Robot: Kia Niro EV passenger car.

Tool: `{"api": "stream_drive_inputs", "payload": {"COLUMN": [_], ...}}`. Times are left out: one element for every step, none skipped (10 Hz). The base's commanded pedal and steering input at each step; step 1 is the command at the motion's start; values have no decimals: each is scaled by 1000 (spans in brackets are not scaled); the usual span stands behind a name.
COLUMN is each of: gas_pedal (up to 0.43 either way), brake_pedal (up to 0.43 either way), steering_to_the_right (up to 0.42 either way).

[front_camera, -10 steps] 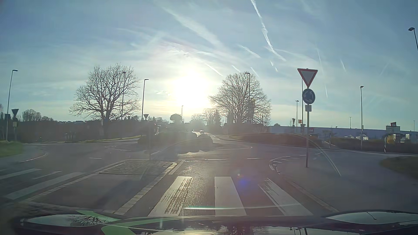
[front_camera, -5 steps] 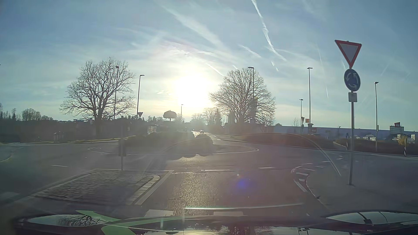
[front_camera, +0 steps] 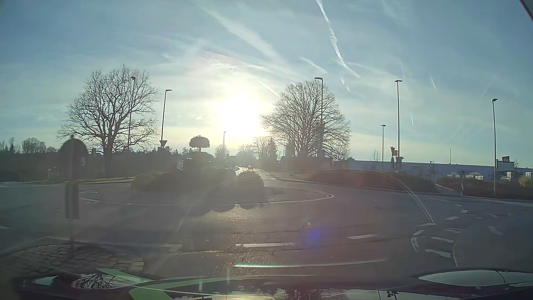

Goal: Follow the waypoints while adhering to traffic rules and regulations

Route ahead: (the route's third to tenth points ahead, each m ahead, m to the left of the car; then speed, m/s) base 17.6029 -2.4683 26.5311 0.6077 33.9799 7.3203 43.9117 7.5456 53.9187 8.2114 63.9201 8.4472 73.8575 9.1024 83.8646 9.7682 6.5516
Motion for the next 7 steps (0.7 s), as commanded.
{"api": "stream_drive_inputs", "payload": {"gas_pedal": [0, 0, 0, 0, 0, 0, 0], "brake_pedal": [0, 0, 0, 0, 0, 0, 0], "steering_to_the_right": [100, 125, 148, 162, 179, 203, 228]}}
